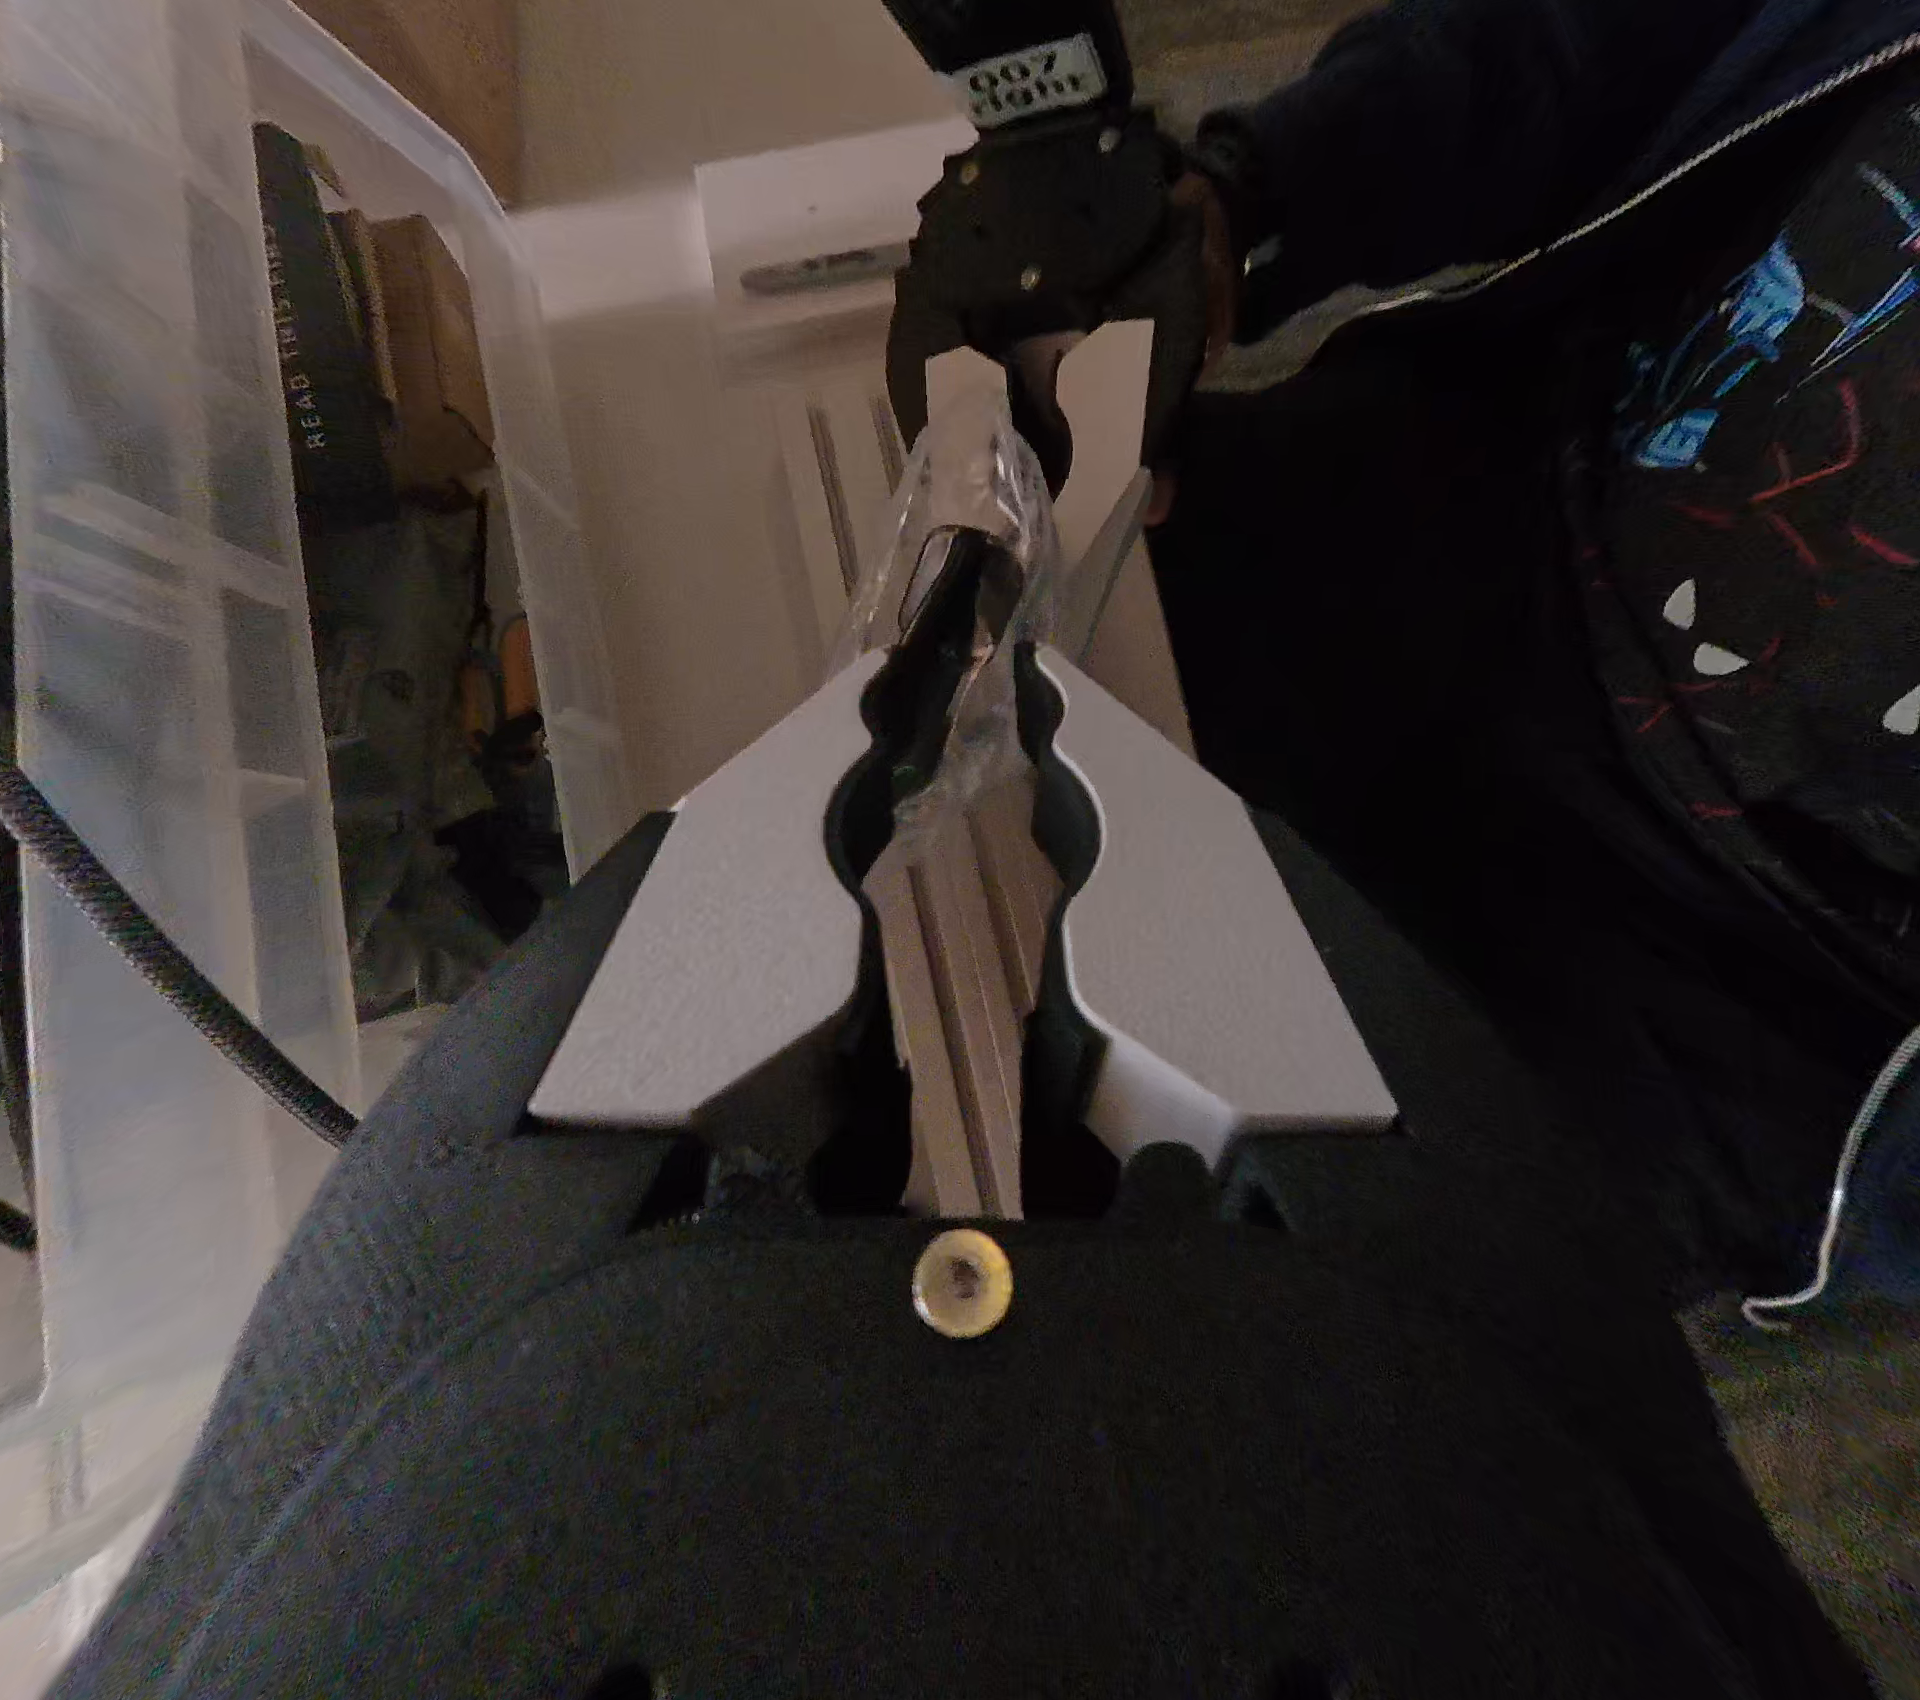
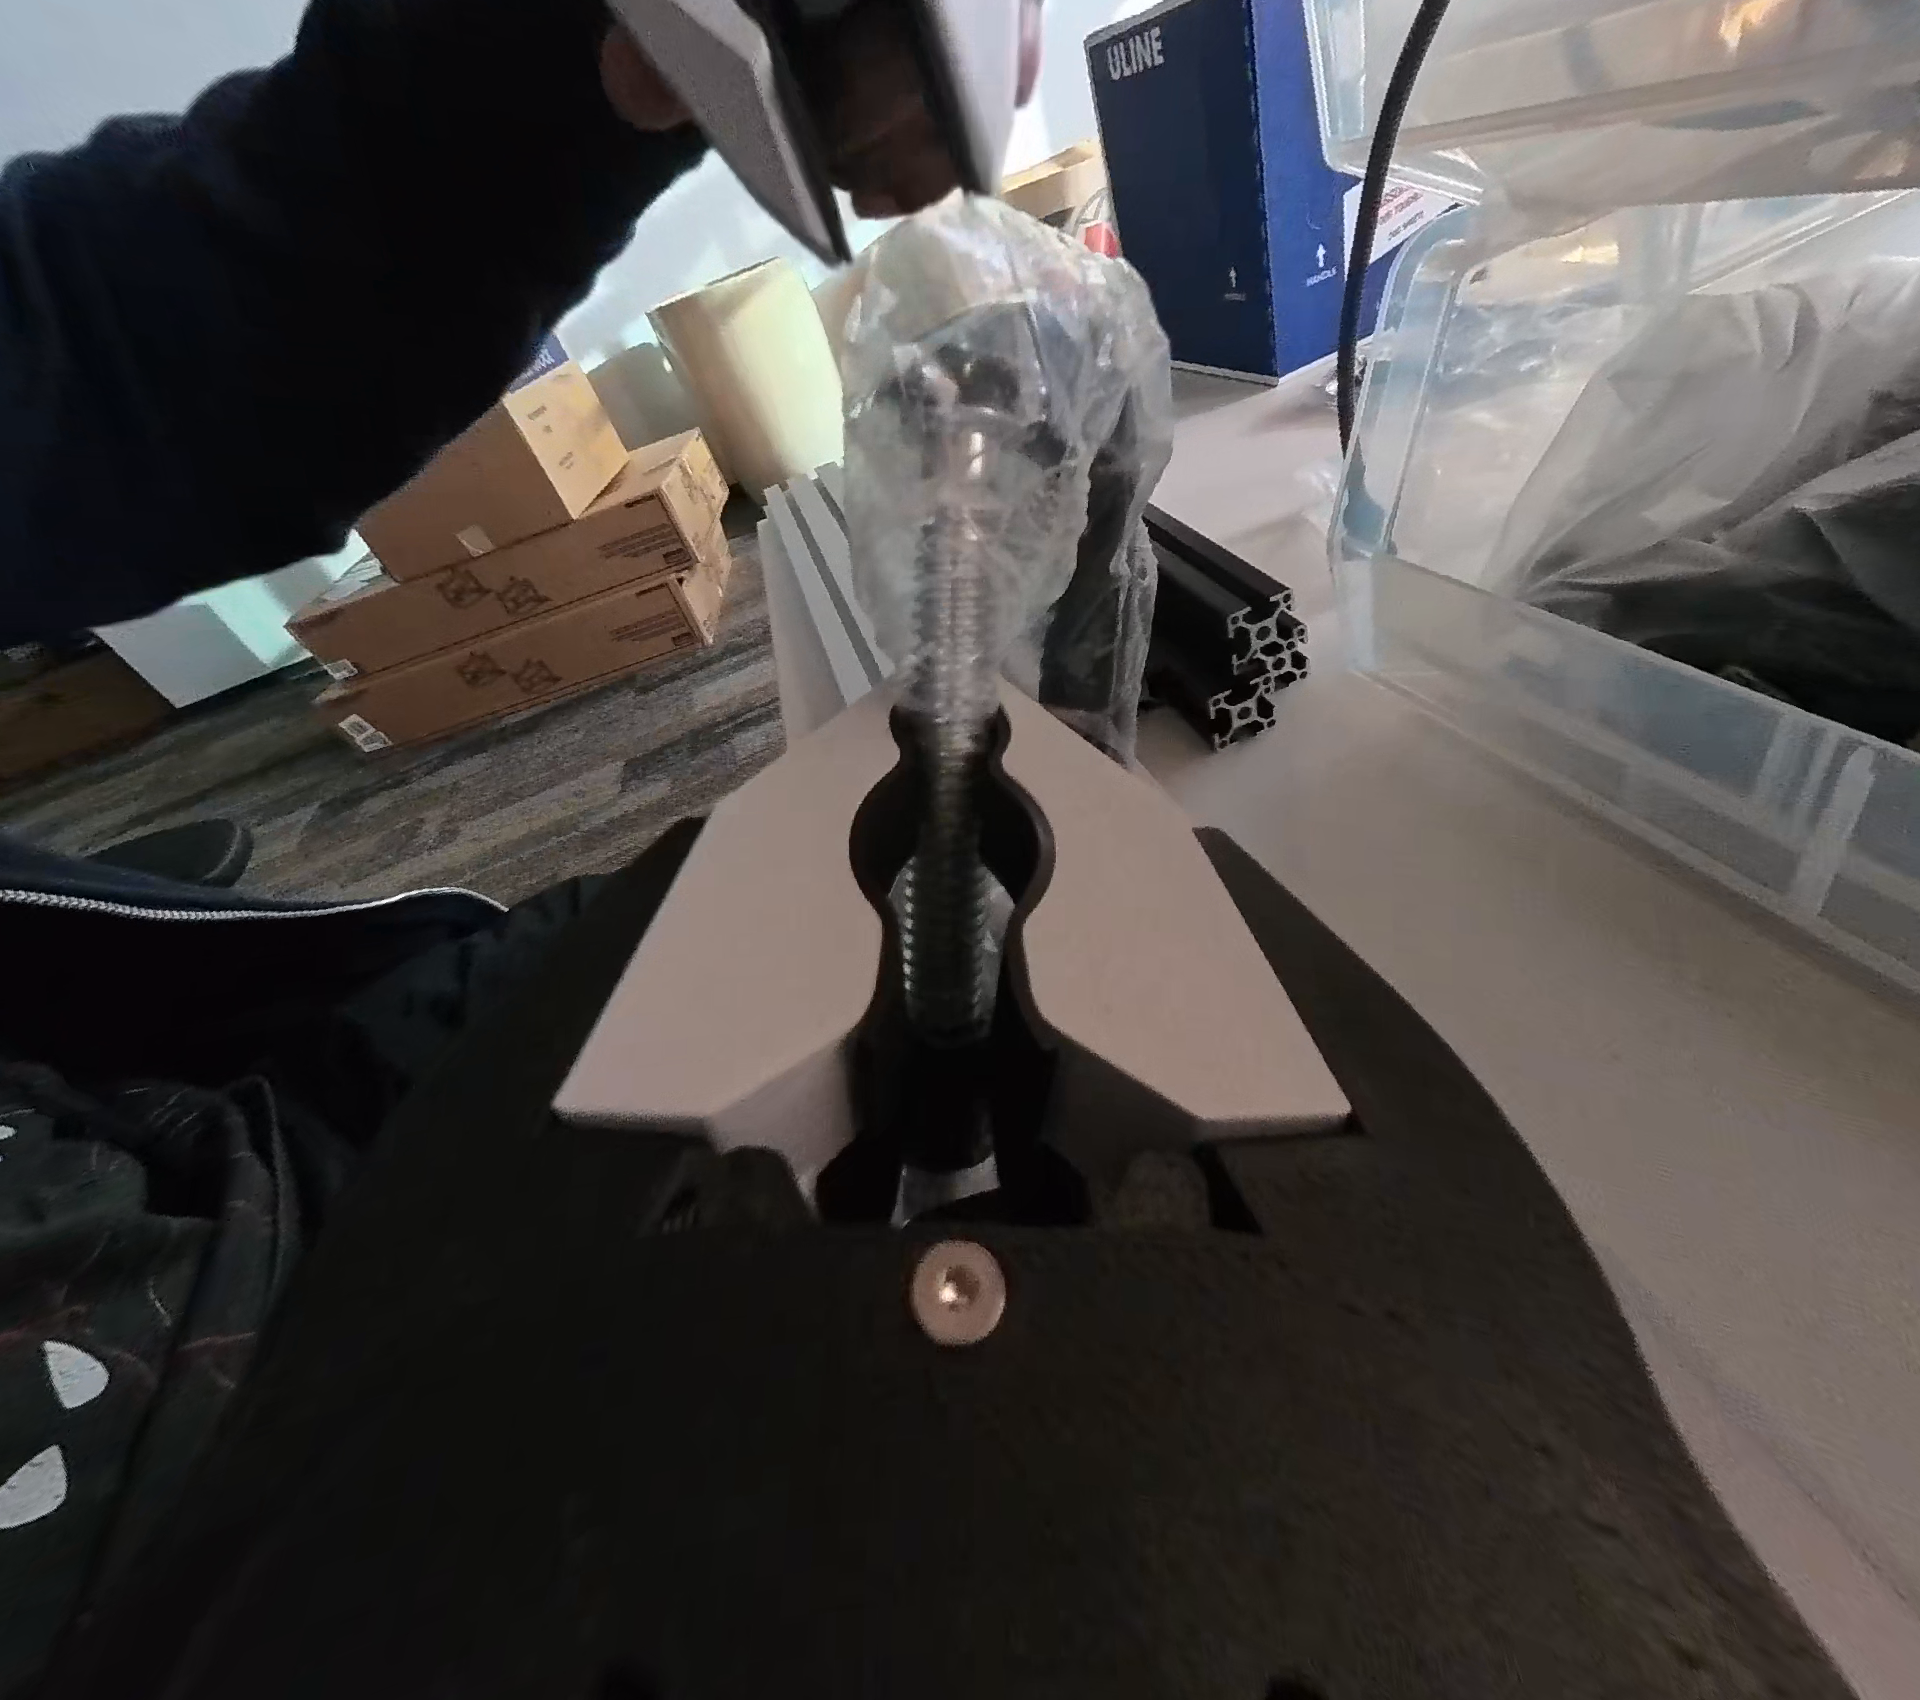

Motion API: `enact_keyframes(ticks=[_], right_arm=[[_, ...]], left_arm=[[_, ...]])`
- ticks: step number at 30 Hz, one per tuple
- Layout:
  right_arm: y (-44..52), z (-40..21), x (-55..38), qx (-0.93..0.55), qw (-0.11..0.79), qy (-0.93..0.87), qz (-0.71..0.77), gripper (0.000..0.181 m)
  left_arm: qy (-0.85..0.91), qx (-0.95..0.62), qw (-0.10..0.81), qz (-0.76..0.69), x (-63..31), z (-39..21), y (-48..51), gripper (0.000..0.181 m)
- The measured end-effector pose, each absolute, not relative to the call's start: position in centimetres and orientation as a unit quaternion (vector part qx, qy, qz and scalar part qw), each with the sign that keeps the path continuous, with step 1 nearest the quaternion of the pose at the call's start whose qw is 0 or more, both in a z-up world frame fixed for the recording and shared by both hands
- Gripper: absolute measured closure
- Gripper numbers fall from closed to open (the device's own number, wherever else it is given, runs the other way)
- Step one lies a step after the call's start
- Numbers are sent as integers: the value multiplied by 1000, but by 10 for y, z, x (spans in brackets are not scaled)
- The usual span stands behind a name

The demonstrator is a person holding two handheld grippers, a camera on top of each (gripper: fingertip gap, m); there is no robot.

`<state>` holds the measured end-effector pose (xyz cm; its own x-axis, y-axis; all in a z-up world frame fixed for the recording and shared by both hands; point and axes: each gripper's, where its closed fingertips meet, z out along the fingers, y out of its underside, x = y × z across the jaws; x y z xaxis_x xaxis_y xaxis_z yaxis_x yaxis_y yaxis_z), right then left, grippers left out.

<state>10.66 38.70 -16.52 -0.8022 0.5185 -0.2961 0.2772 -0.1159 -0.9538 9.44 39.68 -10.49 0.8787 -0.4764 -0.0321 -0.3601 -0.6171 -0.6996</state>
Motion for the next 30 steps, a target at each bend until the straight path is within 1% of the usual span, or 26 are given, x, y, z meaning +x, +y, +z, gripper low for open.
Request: enact_keyframes(ticks=[6, 13, 21, 30], right_arm=[[384, -165, 112, -288, 84, -668, 681, 181], [377, -164, 121, -265, 77, -680, 679, 181], [372, -164, 129, -244, 67, -688, 680, 180], [370, -162, 133, -233, 64, -687, 685, 181]], left_arm=[[248, -907, 335, -64, 91, -115, 397, 148], [264, -911, 303, -88, 100, -123, 392, 156], [268, -914, 286, -104, 107, -130, 387, 149], [271, -910, 286, -130, 118, -128, 381, 149]])
